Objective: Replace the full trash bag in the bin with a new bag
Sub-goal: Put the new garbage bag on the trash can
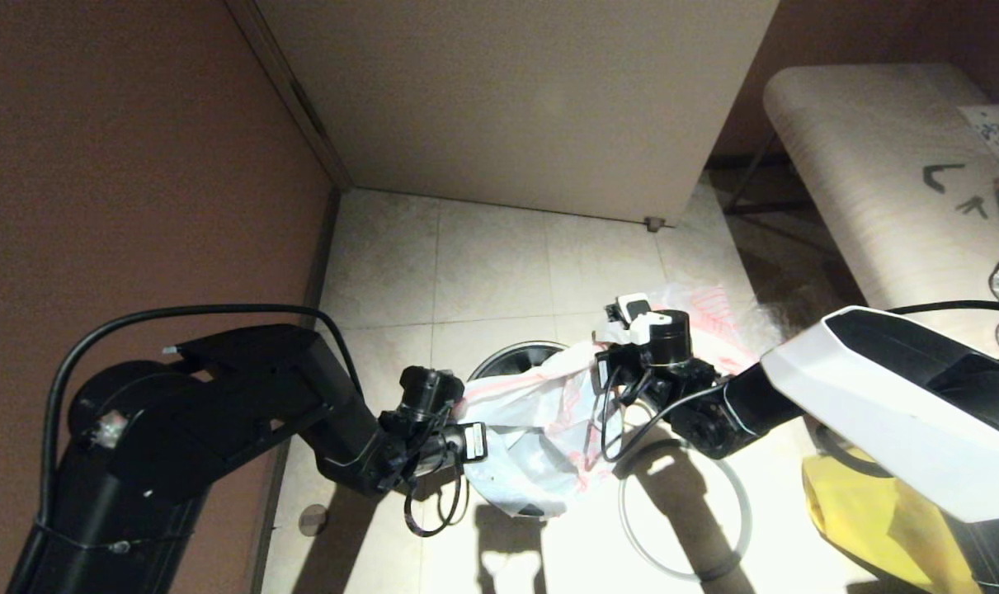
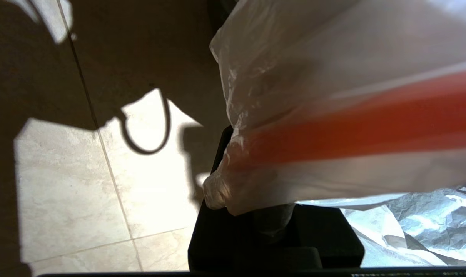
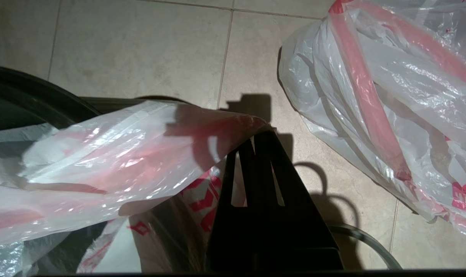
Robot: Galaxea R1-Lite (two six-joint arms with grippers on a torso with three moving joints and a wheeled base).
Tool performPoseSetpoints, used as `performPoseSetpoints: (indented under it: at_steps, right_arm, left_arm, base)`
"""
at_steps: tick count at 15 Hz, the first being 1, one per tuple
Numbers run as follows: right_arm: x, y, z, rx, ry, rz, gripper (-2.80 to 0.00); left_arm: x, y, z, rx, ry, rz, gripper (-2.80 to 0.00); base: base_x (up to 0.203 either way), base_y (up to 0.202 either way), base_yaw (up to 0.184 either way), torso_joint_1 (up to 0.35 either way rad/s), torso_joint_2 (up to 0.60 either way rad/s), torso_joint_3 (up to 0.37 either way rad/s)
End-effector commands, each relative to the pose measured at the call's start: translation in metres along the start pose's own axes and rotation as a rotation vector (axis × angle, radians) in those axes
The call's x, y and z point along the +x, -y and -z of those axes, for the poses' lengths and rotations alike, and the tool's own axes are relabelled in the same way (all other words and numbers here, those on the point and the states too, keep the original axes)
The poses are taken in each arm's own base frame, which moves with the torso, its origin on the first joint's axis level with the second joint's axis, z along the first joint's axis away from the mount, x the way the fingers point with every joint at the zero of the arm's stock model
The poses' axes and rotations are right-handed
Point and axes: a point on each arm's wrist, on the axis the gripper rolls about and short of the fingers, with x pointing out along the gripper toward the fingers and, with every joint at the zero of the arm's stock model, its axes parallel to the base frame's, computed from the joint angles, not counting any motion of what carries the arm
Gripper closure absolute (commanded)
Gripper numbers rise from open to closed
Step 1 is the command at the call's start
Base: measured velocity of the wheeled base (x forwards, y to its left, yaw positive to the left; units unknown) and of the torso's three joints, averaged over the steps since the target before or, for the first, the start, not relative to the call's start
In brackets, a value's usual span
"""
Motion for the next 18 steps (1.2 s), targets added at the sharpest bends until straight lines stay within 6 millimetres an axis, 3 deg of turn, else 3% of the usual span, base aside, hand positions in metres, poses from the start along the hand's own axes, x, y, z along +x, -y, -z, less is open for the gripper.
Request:
performPoseSetpoints:
  at_steps: [1,4,10,12,14,18]
  right_arm:
    - [-0.005,0.000,-0.012,0.010,0.030,-0.003,0.00]
    - [-0.017,-0.012,-0.023,0.044,0.048,-0.039,0.00]
    - [-0.024,-0.039,-0.014,0.027,0.025,-0.099,0.00]
    - [-0.030,-0.039,-0.027,0.036,0.054,-0.102,0.00]
    - [-0.047,-0.036,-0.039,0.049,0.065,-0.109,0.00]
    - [-0.108,-0.031,-0.021,-0.007,-0.102,-0.219,0.00]
  left_arm:
    - [-0.002,0.001,0.000,0.009,0.003,0.003,0.00]
    - [-0.003,0.002,0.002,0.024,-0.005,0.005,0.00]
    - [-0.003,0.003,0.004,0.030,0.004,0.012,0.00]
    - [-0.003,0.003,0.003,0.033,0.007,0.013,0.00]
    - [-0.003,0.003,0.003,0.033,0.006,0.013,0.00]
    - [-0.003,0.003,0.003,0.033,0.006,0.013,0.00]
  base:
    - [0.000,0.000,0.000,0.000,0.00,0.000]
    - [0.000,0.000,0.000,0.000,0.00,0.000]
    - [0.000,0.000,0.000,0.000,0.00,0.000]
    - [0.000,0.000,0.000,0.000,0.00,0.000]
    - [0.000,0.000,0.000,0.000,0.00,0.000]
    - [0.000,0.000,0.000,0.000,0.00,0.000]
